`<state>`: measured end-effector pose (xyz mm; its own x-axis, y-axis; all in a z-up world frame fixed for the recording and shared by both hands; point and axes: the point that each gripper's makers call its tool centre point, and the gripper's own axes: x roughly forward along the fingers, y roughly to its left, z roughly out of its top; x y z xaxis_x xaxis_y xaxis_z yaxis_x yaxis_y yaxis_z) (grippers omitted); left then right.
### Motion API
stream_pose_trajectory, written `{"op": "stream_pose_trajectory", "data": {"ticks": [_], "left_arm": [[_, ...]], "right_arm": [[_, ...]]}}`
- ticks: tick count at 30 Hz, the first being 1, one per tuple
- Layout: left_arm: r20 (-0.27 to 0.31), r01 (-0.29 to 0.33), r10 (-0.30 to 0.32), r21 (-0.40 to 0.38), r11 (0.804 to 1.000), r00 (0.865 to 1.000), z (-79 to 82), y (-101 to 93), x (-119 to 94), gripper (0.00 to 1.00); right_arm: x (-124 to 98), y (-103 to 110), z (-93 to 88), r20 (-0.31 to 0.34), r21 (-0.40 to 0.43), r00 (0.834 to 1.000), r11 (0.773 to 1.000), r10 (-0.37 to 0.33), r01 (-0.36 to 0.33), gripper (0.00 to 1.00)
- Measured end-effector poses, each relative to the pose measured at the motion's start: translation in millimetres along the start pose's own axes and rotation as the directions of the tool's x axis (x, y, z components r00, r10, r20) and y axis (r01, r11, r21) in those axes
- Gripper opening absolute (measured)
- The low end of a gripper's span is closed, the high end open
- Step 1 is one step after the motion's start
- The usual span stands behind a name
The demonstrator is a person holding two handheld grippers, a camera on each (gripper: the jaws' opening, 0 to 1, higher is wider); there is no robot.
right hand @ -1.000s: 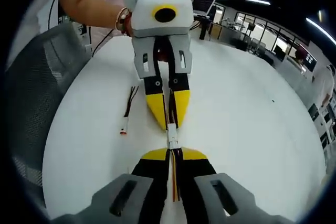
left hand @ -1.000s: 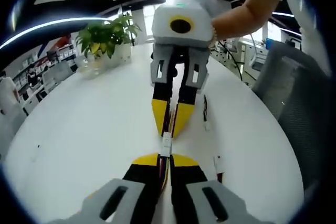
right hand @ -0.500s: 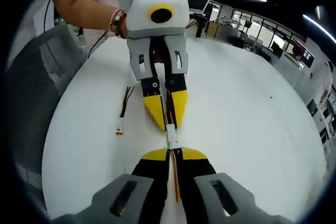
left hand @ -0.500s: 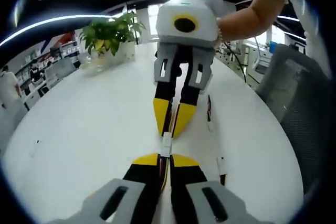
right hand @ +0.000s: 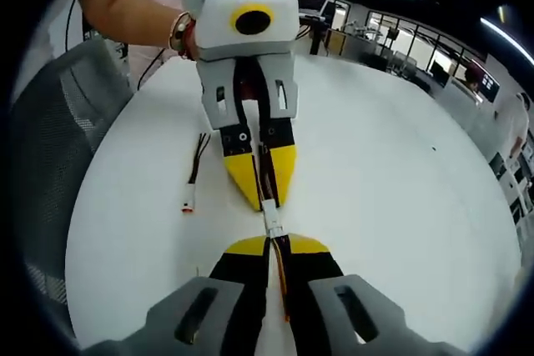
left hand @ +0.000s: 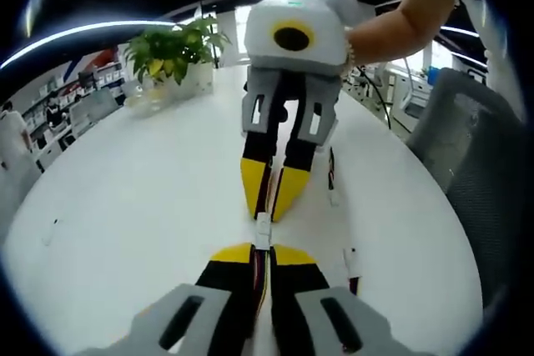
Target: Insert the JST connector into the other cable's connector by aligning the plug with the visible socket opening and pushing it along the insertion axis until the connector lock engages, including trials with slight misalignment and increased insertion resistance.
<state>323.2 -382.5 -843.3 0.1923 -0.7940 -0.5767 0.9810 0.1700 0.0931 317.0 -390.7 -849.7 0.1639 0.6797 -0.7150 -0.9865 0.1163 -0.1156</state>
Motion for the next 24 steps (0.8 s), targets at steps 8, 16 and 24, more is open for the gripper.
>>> {"op": "stream_pose_trajectory", "data": {"ticks": [8,16,24], "left_arm": [[0.005,-0.013,0.013,0.027,1.0,1.0,4.7,11.7,-1.2,0.0],[0.009,-0.025,0.025,0.013,1.0,1.0,5.7,30.9,1.5,0.01],[0.007,-0.03,0.03,-0.02,0.999,1.0,0.9,33.6,7.9,0.01]], "right_arm": [[-1.1,-8.0,4.1,0.023,-0.001,0.999,1.0,-0.025,0.025,0.04],[1.1,-26.8,5.2,0.047,0.01,0.997,0.998,-0.058,0.058,0.04],[4.2,-30.5,-0.2,0.05,0.014,0.997,0.998,-0.056,0.056,0.04]]}}
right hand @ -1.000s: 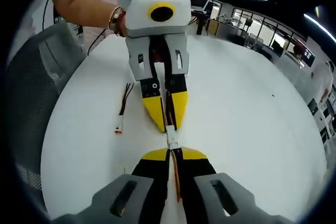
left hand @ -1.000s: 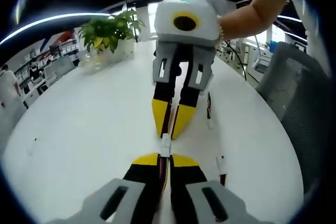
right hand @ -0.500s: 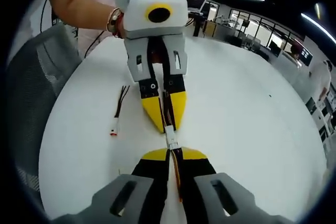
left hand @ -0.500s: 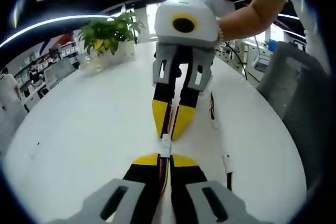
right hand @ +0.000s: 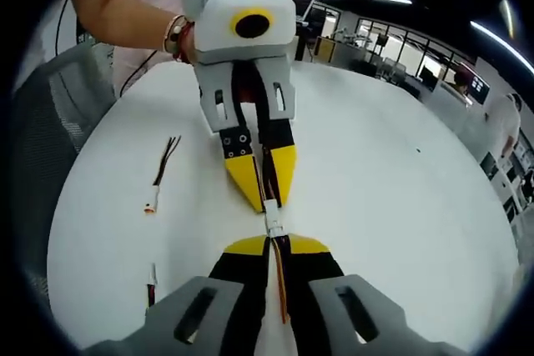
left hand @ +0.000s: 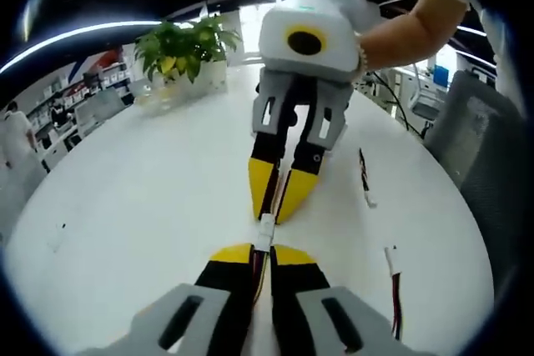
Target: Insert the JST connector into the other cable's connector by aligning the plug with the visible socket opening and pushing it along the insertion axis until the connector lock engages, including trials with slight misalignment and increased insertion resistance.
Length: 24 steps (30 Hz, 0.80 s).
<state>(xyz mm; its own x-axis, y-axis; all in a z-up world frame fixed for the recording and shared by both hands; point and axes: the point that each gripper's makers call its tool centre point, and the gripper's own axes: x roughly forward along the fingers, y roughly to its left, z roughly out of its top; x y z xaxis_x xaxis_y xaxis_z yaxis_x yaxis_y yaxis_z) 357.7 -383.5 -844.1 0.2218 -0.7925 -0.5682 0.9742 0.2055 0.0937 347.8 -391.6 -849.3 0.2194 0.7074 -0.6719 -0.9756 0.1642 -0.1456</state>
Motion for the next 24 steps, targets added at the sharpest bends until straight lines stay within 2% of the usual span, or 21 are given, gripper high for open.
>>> {"op": "stream_pose_trajectory", "data": {"ticks": [10,20,24], "left_arm": [[-0.006,-0.006,0.006,-0.011,1.0,1.0,-0.7,-1.1,-0.8,0.01],[-0.002,-0.014,0.014,-0.043,0.999,1.0,-0.6,1.2,-1.3,0.01],[-0.002,-0.032,0.032,-0.094,0.995,1.0,-2.1,5.0,-2.4,0.08]], "right_arm": [[0.7,0.5,0.5,0.025,0.009,1.0,1.0,-0.003,0.003,0.05],[1.5,-4.6,1.4,0.035,0.056,0.999,0.998,-0.022,0.02,0.06],[1.3,-9.3,1.0,0.04,0.1,0.999,0.994,-0.035,0.031,0.09]]}}
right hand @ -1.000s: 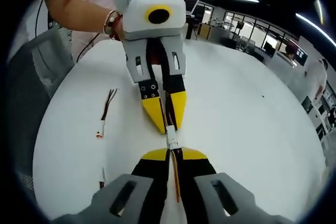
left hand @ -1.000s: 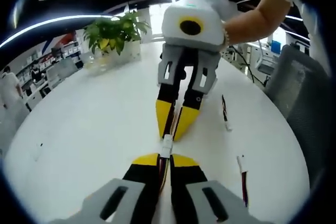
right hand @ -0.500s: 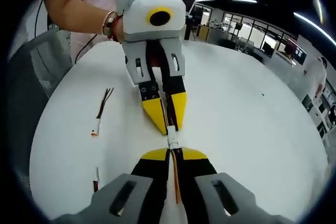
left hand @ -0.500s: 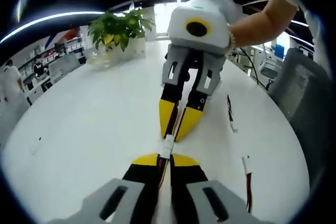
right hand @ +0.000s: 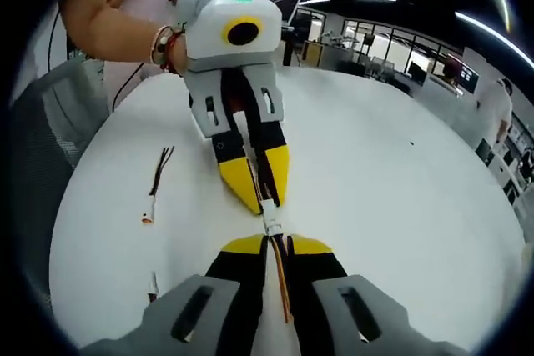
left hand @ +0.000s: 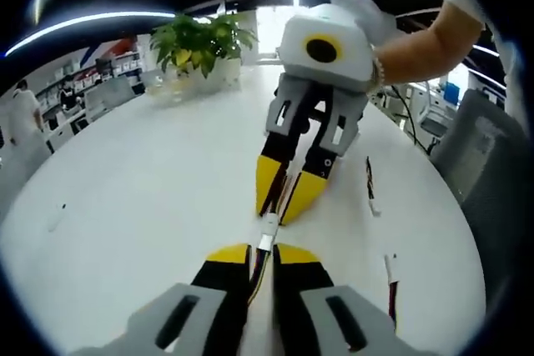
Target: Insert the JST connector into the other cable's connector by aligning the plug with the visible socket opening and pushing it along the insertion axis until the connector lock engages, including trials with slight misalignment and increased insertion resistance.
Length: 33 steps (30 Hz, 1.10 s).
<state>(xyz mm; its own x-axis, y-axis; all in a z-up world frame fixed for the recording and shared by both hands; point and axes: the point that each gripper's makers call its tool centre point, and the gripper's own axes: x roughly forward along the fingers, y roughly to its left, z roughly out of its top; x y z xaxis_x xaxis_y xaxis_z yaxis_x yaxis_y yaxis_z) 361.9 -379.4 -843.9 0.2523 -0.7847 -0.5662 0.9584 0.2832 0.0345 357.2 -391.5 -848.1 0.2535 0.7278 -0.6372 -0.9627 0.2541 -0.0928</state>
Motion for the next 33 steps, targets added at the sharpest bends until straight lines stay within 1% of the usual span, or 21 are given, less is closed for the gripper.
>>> {"op": "stream_pose_trajectory", "data": {"ticks": [3,5,7,8,10,12,14,15,16,18,19,20,22,24,25,26,29,33], "left_arm": [[0.005,0.016,-0.016,-0.019,1.0,1.0,-1.0,-2.4,-0.6,0.09],[0.004,0.014,-0.014,-0.014,1.0,1.0,-1.3,-2.8,-0.8,0.1],[0.002,0.006,-0.006,-0.017,1.0,1.0,-1.3,-1.7,-0.8,0.11],[0.002,-0.004,0.004,-0.024,1.0,1.0,-1.3,-0.1,-0.8,0.14],[0.009,-0.017,0.018,-0.055,0.998,1.0,-1.4,2.8,-0.8,0.17],[0.008,-0.016,0.016,-0.039,0.999,1.0,-2.2,1.1,-1.5,0.18],[0.004,-0.022,0.022,-0.046,0.999,1.0,-2.7,1.4,-2.2,0.18],[0.004,-0.034,0.034,-0.05,0.998,0.999,-2.9,3.0,-2.7,0.2],[0.004,-0.046,0.046,-0.055,0.997,0.999,-3.0,4.5,-3.1,0.21],[0.0,-0.047,0.047,-0.081,0.996,0.999,-4.9,5.0,-4.4,0.27],[0.001,-0.05,0.051,-0.106,0.993,0.999,-5.5,4.7,-6.9,0.32],[0.001,-0.054,0.055,-0.111,0.992,0.998,-5.9,4.8,-7.9,0.38],[0.001,-0.058,0.058,-0.105,0.993,0.998,-6.2,2.6,-10.5,0.4],[0.012,-0.065,0.067,-0.103,0.993,0.998,-4.2,1.9,-14.2,0.4],[0.025,-0.071,0.075,-0.112,0.991,0.997,-1.1,1.6,-17.2,0.41],[0.052,-0.082,0.09,-0.127,0.989,0.995,3.9,2.4,-21.2,0.42],[0.09,-0.109,0.124,-0.159,0.981,0.988,11.9,4.1,-32.6,0.45],[0.109,-0.144,0.165,-0.173,0.974,0.98,18.2,2.2,-50.6,0.45]], "right_arm": [[0.1,1.0,0.2,0.0,0.004,1.0,1.0,0.003,-0.003,0.1],[0.2,0.6,0.4,0.0,0.0,1.0,1.0,0.0,0.0,0.1],[0.3,0.1,0.5,-0.003,0.006,1.0,1.0,-0.004,0.004,0.11],[0.2,0.1,0.6,-0.005,0.007,1.0,1.0,-0.004,0.004,0.13],[0.2,-0.3,0.8,-0.01,0.009,1.0,1.0,-0.009,0.009,0.17],[-0.2,-0.5,0.5,-0.016,0.001,1.0,1.0,-0.013,0.013,0.17],[-0.7,0.8,0.0,-0.019,-0.003,1.0,1.0,-0.015,0.015,0.17],[-1.3,0.9,0.0,-0.022,-0.004,1.0,1.0,-0.02,0.02,0.18],[-2.0,1.0,-0.2,-0.024,-0.003,0.999,1.0,-0.024,0.024,0.18],[-4.2,2.1,1.9,-0.019,0.003,1.0,1.0,-0.023,0.023,0.19],[-5.6,2.0,3.2,-0.016,0.005,1.0,1.0,-0.025,0.025,0.19],[-7.6,1.9,5.0,-0.012,0.007,1.0,1.0,-0.027,0.028,0.19],[-10.8,0.4,8.3,-0.002,0.005,0.999,0.999,-0.039,0.039,0.2],[-14.9,-0.8,12.0,0.01,0.016,0.999,0.999,-0.046,0.046,0.22],[-18.0,-2.0,15.5,0.025,0.025,0.998,0.998,-0.055,0.054,0.23],[-21.6,-2.8,18.8,0.039,0.036,0.997,0.998,-0.062,0.06,0.23],[-29.5,-1.4,21.8,0.05,0.048,0.997,0.997,-0.066,0.064,0.23],[-42.7,2.5,21.8,0.053,0.062,0.994,0.994,-0.091,0.088,0.24]]}}
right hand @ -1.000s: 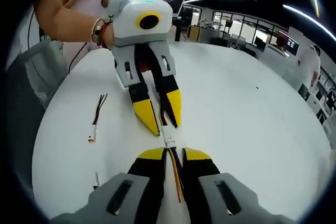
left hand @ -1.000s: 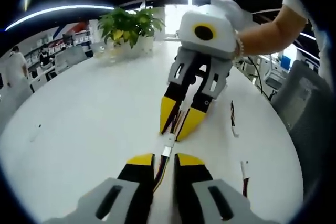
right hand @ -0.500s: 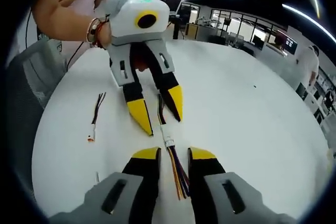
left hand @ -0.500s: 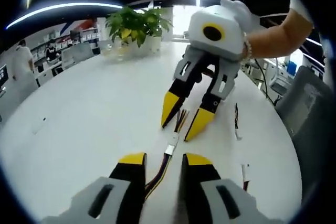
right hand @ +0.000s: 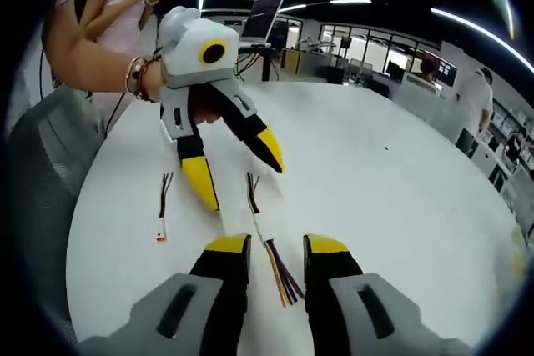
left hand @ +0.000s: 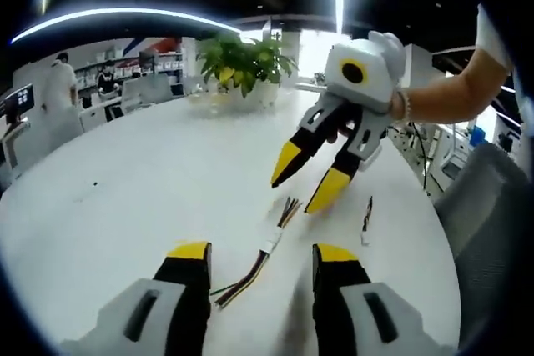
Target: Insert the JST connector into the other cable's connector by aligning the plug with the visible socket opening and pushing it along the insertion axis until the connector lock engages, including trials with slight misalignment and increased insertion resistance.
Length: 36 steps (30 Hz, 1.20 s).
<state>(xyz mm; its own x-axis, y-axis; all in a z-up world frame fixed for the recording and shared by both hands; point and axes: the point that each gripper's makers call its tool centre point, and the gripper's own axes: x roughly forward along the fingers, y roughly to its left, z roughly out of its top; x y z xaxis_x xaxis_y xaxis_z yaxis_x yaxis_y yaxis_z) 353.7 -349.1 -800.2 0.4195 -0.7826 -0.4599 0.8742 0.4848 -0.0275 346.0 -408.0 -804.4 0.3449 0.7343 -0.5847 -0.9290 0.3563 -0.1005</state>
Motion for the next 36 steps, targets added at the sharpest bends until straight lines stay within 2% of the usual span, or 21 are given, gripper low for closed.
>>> {"op": "stream_pose_trajectory", "data": {"ticks": [5,8,16,24,31,36], "left_arm": [[0.052,-0.036,0.036,-0.012,0.999,0.998,11.9,-5.8,-19.9,0.44],[0.065,-0.031,0.032,-0.015,0.999,0.997,14.7,-13.2,-26.9,0.45],[0.065,-0.015,0.013,0.016,1.0,0.998,15.1,-39.8,-34.0,0.46],[0.008,0.036,-0.037,0.036,0.999,0.999,-1.0,-65.6,-31.2,0.46],[-0.014,0.05,-0.05,0.028,0.998,0.999,-10.5,-75.5,-29.2,0.47],[-0.044,0.061,-0.06,0.012,0.998,0.997,-26.2,-82.1,-23.7,0.46]], "right_arm": [[-15.2,8.9,2.8,0.021,0.01,1.0,1.0,-0.019,0.018,0.24],[-23.0,16.6,4.7,0.032,0.015,0.999,1.0,-0.028,0.028,0.23],[-37.2,34.4,0.4,0.03,0.031,0.998,0.998,-0.051,0.05,0.23],[-43.5,48.6,-9.9,0.029,0.074,0.997,0.995,-0.064,0.062,0.24],[-44.0,62.4,-22.9,0.004,0.081,0.999,0.995,-0.051,0.05,0.23],[-39.9,72.3,-32.1,-0.012,0.08,0.999,0.996,-0.033,0.034,0.22]]}}
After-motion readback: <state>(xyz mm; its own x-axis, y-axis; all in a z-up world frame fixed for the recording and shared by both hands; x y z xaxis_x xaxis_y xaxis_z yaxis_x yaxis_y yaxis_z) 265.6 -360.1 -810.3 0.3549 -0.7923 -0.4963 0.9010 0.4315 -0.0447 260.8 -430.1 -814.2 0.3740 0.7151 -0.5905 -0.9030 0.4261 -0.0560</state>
